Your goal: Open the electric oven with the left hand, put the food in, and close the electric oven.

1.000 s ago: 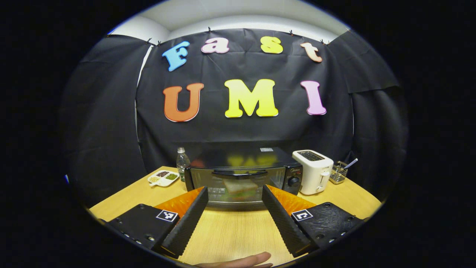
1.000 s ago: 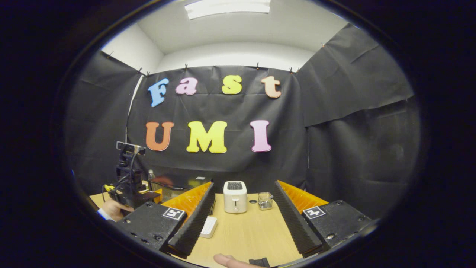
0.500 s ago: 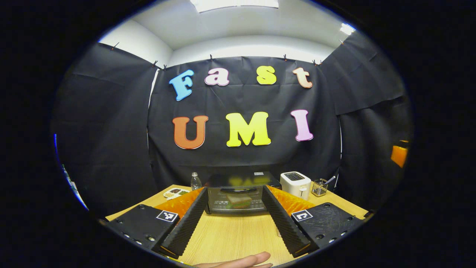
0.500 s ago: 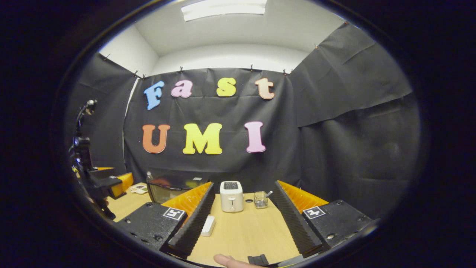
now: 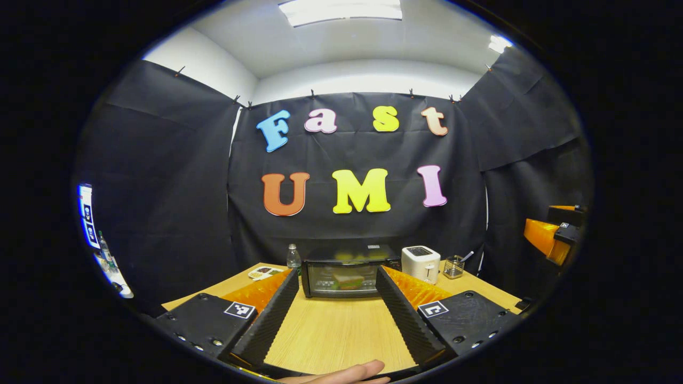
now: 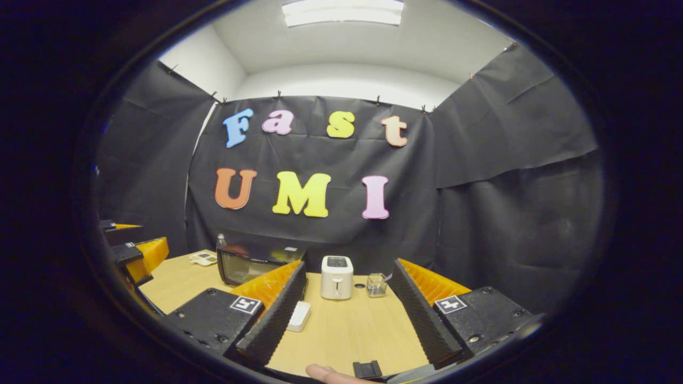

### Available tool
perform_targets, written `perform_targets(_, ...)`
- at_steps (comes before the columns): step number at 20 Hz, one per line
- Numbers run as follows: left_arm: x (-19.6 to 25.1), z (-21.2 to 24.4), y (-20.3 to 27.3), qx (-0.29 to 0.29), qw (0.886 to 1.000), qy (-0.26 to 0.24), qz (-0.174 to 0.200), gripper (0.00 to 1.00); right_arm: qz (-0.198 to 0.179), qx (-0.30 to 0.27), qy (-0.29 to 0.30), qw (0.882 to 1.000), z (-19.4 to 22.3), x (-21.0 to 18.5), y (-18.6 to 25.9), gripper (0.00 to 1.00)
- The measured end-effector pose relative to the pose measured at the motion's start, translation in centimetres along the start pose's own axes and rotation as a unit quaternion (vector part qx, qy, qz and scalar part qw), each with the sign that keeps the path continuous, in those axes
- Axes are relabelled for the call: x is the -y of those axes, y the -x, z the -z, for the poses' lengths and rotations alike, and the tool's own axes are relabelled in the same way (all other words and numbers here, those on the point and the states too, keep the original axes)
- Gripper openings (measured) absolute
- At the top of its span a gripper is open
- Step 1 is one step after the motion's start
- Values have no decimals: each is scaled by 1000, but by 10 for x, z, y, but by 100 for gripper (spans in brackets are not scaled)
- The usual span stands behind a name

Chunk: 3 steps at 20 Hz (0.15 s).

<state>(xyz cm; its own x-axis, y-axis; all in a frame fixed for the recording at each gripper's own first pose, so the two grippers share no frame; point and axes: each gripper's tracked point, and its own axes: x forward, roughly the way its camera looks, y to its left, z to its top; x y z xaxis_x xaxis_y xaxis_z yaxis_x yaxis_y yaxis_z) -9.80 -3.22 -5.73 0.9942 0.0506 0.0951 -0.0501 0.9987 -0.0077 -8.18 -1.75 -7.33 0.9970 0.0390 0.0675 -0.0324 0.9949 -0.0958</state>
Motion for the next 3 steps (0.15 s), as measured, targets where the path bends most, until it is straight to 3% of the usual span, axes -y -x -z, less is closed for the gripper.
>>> perform_targets(2,-4,3,0,-1,1000,9,-4,95,-9,-5,-11,1000,8,-3,1,95)
perform_targets(3,-4,2,-1,0,1000,8,-1,95,-11,-9,-16,1000,11,-4,-1,100)
